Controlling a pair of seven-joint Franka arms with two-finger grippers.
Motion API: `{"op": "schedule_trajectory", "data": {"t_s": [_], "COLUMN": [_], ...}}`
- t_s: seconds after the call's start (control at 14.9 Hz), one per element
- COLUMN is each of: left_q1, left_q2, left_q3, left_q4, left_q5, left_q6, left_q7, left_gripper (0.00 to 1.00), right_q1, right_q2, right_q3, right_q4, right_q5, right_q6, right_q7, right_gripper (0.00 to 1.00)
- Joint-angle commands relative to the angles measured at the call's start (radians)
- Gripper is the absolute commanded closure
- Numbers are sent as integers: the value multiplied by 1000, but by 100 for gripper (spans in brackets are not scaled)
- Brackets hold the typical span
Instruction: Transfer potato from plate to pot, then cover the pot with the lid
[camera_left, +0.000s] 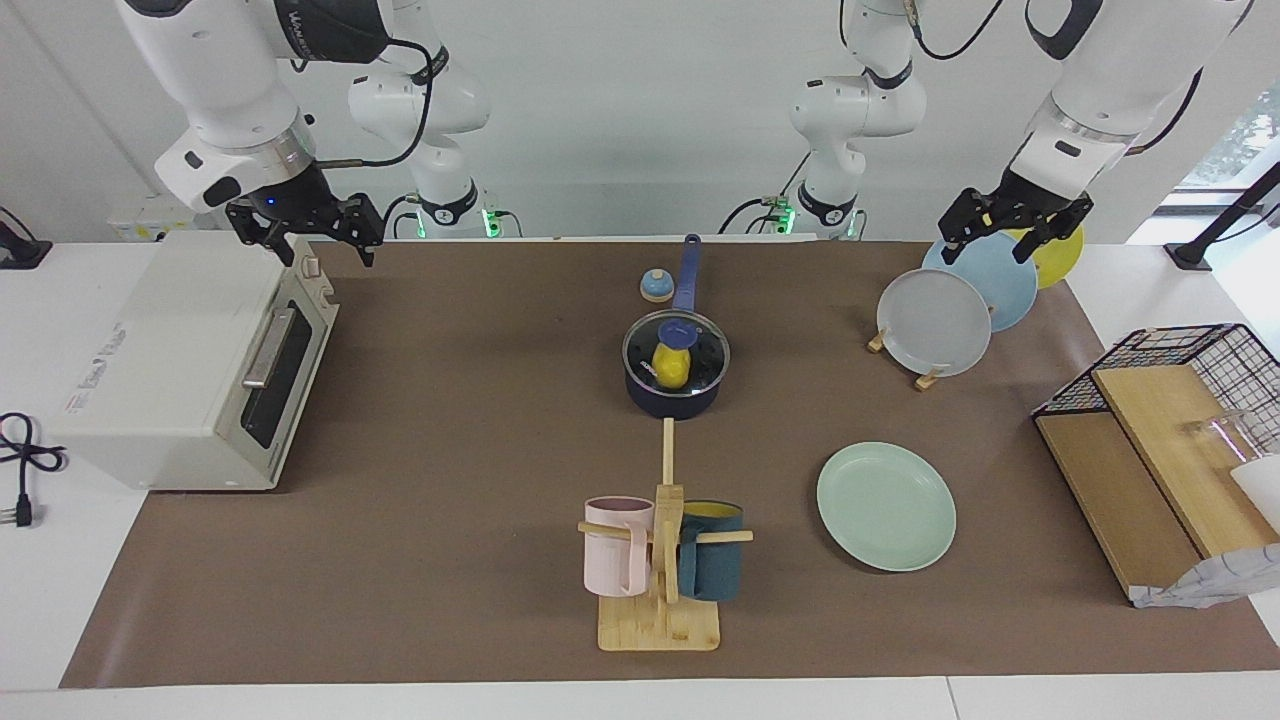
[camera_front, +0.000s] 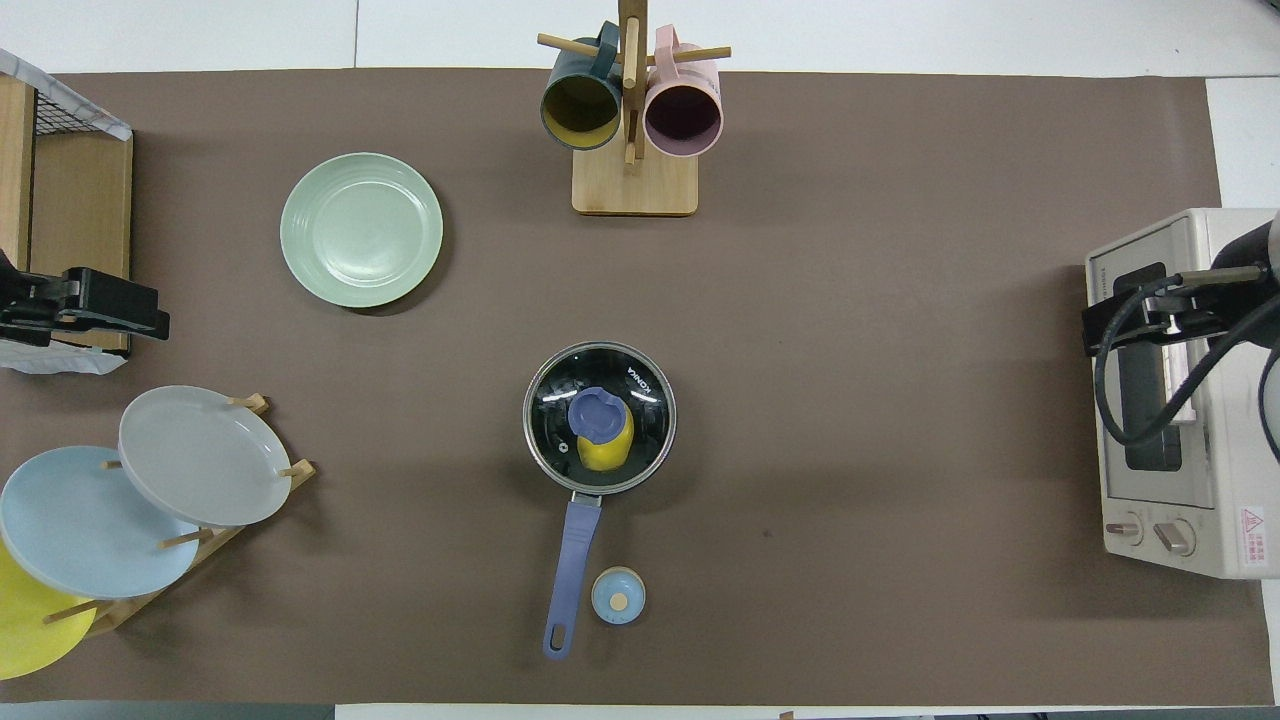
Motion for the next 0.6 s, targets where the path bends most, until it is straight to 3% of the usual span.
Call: {"op": "schedule_trajectory", "data": {"t_s": [0.0, 0.54], "left_q1": [5, 4], "left_q2": [-15, -15], "left_q3": [-4, -4], "left_q4": [-8, -8], "left_q5": [-6, -6], "left_q6": [-10, -9], "left_q7": [-8, -8], "left_gripper": [0, 0], "right_q1": [-19, -54], "right_q2": [-17, -17], "right_q3": [12, 6], "right_q4": [-20, -20], "right_q5": [-5, 9], "right_q6": [4, 9], "right_q7": [-20, -23], "right_gripper": [0, 0]}}
